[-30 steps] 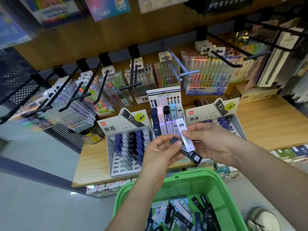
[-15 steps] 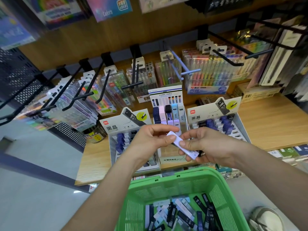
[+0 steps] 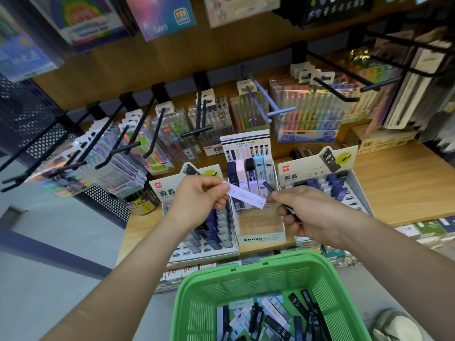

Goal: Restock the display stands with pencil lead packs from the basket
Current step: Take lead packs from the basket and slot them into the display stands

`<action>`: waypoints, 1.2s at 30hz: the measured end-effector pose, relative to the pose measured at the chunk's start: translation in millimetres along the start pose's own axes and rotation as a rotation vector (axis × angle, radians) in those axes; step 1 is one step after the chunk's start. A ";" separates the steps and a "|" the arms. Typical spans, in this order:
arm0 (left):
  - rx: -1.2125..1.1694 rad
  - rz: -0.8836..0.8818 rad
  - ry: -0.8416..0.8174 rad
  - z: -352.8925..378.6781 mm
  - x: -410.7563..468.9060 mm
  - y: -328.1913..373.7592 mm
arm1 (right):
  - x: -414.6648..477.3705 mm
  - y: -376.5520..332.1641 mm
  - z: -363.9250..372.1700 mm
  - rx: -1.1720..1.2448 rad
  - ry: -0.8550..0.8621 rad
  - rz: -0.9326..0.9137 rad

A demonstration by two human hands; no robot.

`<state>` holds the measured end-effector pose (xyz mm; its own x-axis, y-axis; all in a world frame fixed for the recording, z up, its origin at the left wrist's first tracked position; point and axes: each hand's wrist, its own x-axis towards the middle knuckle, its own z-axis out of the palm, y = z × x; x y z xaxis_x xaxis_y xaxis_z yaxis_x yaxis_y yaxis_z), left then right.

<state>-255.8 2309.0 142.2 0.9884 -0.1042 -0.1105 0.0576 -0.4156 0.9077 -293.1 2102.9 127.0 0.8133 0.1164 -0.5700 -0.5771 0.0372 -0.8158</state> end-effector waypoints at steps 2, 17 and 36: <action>0.044 0.025 0.028 0.4 7.7 1.5 | 2.3 -0.9 -3.0 0.027 0.076 -0.036; 0.818 0.227 0.044 70.5 95.0 6.9 | 3.7 -5.1 -35.8 0.133 0.239 -0.157; 0.885 0.453 0.031 80.0 69.6 -12.7 | 4.9 -1.2 -39.9 0.138 0.258 -0.160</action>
<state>-198.9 2234.7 90.5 0.8954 -0.4009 0.1940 -0.4389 -0.8683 0.2312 -285.5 2063.9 121.3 0.8763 -0.1567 -0.4557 -0.4303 0.1710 -0.8863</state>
